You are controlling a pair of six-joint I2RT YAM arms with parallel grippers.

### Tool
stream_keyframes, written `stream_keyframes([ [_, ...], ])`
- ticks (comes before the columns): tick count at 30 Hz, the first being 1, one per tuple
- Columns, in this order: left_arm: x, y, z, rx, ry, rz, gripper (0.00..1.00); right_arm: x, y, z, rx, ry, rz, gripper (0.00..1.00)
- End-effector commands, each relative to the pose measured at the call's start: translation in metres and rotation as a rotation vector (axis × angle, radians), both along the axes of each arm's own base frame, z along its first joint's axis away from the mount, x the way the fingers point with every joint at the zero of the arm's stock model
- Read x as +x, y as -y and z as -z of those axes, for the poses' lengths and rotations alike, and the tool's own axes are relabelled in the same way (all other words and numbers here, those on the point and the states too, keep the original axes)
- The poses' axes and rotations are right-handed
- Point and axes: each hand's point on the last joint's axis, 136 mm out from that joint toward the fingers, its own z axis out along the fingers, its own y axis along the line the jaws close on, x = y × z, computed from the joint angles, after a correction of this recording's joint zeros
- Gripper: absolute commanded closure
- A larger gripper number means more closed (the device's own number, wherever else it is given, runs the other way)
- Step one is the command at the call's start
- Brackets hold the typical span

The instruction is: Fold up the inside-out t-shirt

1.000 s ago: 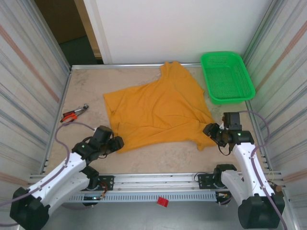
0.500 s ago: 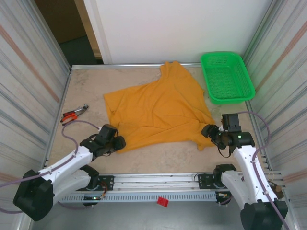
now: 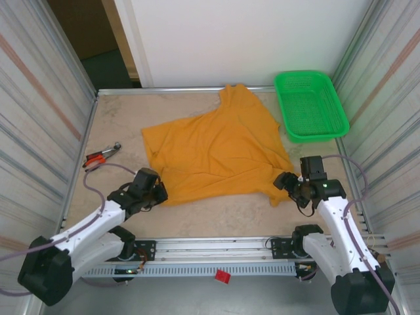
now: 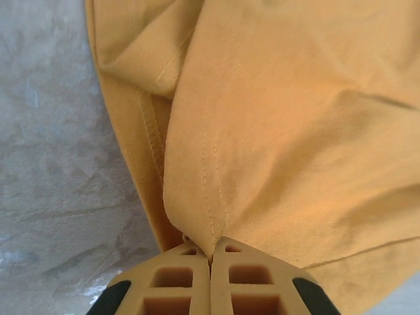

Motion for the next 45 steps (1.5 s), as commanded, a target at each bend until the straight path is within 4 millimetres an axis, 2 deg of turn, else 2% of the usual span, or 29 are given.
stream_keyframes([
  [1, 0.011, -0.014, -0.044, 0.033, 0.105, -0.034, 1.00, -0.010, 0.000, 0.019, -0.006, -0.062, 0.033, 0.22],
  [5, 0.018, -0.032, -0.070, 0.025, 0.150, -0.078, 1.00, -0.012, -0.011, 0.033, 0.019, -0.089, 0.003, 0.23],
  [9, 0.032, -0.049, -0.091, 0.049, 0.196, -0.110, 1.00, -0.010, -0.022, 0.038, 0.021, -0.091, -0.036, 0.25],
  [13, 0.057, -0.071, -0.105, 0.079, 0.220, -0.162, 1.00, -0.007, -0.033, 0.040, 0.038, -0.092, -0.078, 0.25],
  [16, 0.078, -0.079, -0.113, 0.077, 0.233, -0.173, 1.00, -0.006, -0.049, 0.040, 0.071, -0.092, -0.149, 0.29],
  [21, 0.096, -0.078, -0.109, 0.108, 0.218, -0.136, 1.00, -0.018, -0.073, 0.040, 0.074, -0.107, -0.265, 0.38],
  [24, 0.101, -0.074, -0.109, 0.090, 0.224, -0.130, 1.00, -0.030, -0.093, 0.039, 0.049, -0.116, -0.366, 0.49],
  [30, 0.103, -0.072, -0.108, 0.080, 0.230, -0.126, 1.00, -0.053, -0.114, 0.041, -0.121, -0.118, -0.532, 0.54],
  [40, 0.104, -0.073, -0.113, 0.083, 0.248, -0.125, 1.00, -0.037, -0.157, 0.053, -0.375, -0.088, -0.701, 0.55],
  [45, 0.102, -0.076, -0.114, 0.083, 0.252, -0.130, 1.00, -0.040, -0.160, 0.071, -0.465, -0.134, -0.731, 0.61],
])
